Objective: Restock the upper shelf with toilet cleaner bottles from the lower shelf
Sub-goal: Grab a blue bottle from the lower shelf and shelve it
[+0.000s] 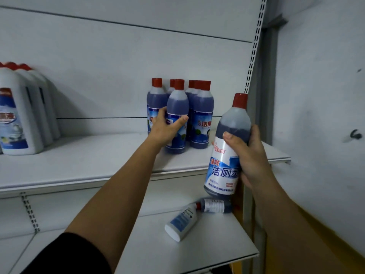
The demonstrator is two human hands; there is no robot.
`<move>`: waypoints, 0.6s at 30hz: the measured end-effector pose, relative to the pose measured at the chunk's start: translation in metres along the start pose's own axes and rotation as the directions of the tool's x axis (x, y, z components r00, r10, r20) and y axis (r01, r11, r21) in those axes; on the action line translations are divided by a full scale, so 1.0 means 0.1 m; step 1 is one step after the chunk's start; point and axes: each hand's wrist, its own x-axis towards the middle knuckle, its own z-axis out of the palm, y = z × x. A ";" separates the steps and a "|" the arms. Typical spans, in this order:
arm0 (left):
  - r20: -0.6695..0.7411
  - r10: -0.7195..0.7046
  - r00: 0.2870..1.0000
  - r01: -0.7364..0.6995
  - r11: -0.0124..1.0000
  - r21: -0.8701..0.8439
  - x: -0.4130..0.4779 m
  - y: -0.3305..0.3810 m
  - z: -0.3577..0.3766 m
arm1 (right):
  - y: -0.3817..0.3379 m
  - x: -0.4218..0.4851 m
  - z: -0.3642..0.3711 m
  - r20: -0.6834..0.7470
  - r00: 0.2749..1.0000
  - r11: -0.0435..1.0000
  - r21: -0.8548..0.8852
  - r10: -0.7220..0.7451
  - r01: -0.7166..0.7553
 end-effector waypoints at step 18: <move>-0.059 -0.113 0.992 0.122 0.706 0.698 -0.26 -0.24 0.14 | 0.20 0.10 -0.21 0.130 0.991 1.000 0.003 0.017 -0.017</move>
